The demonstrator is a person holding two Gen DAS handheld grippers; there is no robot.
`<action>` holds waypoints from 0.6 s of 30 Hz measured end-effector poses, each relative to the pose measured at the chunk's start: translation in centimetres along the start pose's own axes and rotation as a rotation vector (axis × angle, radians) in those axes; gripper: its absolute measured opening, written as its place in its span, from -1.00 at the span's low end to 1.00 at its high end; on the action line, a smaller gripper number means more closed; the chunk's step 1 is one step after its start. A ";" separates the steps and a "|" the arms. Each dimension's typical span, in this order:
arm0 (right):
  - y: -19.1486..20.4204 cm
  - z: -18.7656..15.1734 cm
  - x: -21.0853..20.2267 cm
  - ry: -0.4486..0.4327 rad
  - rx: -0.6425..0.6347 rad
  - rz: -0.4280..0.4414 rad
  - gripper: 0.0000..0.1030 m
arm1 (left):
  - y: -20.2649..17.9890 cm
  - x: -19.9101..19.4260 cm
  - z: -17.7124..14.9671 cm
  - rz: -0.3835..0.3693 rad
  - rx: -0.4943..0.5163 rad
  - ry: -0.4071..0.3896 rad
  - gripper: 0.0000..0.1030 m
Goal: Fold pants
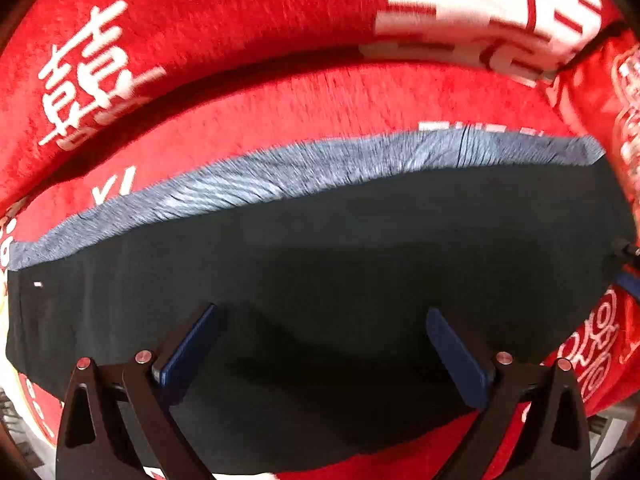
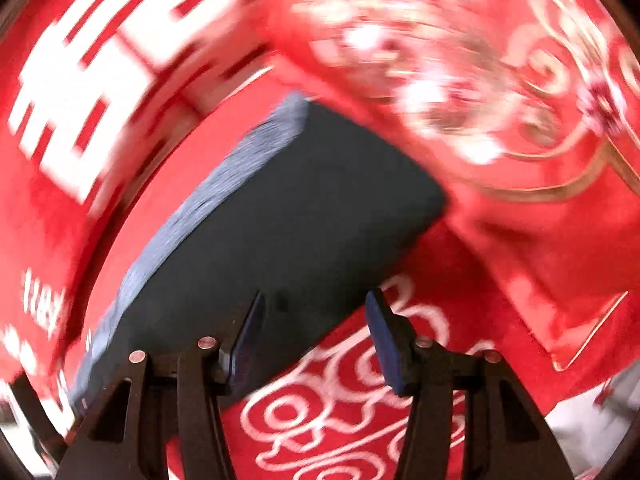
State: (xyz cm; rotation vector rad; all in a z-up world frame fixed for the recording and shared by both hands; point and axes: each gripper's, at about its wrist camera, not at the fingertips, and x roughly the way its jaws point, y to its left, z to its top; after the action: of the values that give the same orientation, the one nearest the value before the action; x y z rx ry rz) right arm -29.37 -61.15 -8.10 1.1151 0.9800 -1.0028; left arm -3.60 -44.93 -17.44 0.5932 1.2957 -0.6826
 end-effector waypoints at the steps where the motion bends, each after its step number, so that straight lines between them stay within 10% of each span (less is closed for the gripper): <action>1: -0.8 0.4 0.5 0.011 0.032 0.015 -0.01 | 0.3 0.4 0.0 0.004 -0.009 0.003 1.00; 2: -1.5 0.7 1.0 0.023 0.062 0.038 -0.48 | 0.4 0.4 0.0 0.001 -0.020 0.000 1.00; 3: -1.9 1.1 1.3 0.030 0.071 0.046 -0.52 | 0.5 0.4 -0.1 -0.001 -0.025 -0.001 1.00; 18: 0.7 2.4 1.3 -0.034 -0.273 -0.072 -0.64 | 0.2 0.4 -0.4 0.027 -0.032 -0.003 1.00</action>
State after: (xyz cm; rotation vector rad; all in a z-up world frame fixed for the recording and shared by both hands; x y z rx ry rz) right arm -28.08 -63.58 -8.80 0.8389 1.0995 -0.9109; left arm -3.68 -44.60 -17.88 0.5820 1.2921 -0.6391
